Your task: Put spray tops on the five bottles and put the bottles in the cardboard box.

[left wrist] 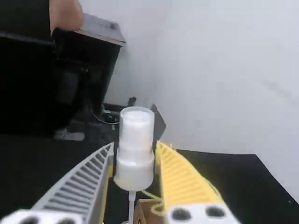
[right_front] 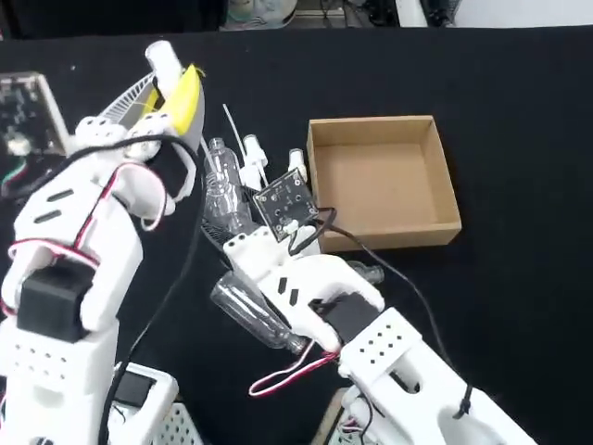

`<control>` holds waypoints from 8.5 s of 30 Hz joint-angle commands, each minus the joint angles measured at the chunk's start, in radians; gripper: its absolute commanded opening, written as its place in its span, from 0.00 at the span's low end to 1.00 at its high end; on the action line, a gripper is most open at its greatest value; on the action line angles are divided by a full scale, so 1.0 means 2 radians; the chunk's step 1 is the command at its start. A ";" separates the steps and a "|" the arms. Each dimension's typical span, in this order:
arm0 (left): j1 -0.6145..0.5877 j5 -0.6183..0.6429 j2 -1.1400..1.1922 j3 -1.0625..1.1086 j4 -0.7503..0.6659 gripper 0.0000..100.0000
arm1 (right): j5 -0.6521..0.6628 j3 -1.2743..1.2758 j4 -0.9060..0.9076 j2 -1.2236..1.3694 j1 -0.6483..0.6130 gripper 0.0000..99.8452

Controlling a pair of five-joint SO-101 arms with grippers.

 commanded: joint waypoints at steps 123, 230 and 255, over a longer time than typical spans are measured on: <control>-0.214 -0.016 0.029 0.341 -0.060 0.21 | 0.000 -0.047 0.107 -0.021 0.068 0.01; -0.195 0.004 0.029 0.450 -0.148 0.21 | -0.002 -0.214 -0.619 0.675 0.298 0.01; -0.195 0.002 0.029 0.448 -0.148 0.21 | -0.002 -0.188 -0.619 0.685 0.268 0.17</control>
